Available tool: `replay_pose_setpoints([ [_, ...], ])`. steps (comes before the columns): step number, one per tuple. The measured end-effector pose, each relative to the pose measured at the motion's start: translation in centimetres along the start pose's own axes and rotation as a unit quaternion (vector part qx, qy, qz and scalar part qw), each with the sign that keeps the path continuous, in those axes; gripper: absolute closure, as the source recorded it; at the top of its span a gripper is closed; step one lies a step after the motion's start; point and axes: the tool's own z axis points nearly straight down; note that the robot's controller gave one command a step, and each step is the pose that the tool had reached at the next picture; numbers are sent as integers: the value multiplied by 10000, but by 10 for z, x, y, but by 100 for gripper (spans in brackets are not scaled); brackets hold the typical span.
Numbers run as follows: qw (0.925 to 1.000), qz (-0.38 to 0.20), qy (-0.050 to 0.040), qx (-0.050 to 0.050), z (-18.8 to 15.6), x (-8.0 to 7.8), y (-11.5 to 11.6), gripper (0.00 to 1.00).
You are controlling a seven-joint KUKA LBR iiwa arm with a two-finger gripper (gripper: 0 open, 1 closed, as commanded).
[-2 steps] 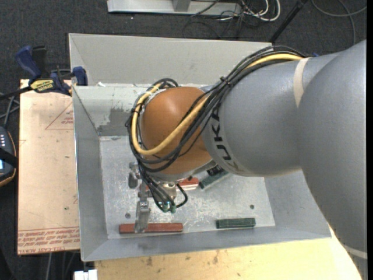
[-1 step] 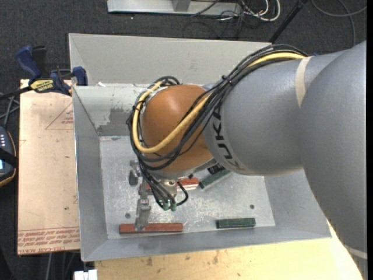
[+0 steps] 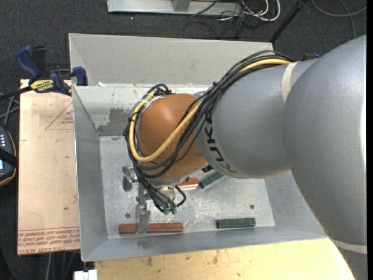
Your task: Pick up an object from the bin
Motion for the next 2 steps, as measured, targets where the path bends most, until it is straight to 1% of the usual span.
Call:
replay_pose_setpoints([
  [1,9903,-1388,33,-1,78,5,-21,100],
  [2,9903,-1387,33,-2,78,5,-21,100],
])
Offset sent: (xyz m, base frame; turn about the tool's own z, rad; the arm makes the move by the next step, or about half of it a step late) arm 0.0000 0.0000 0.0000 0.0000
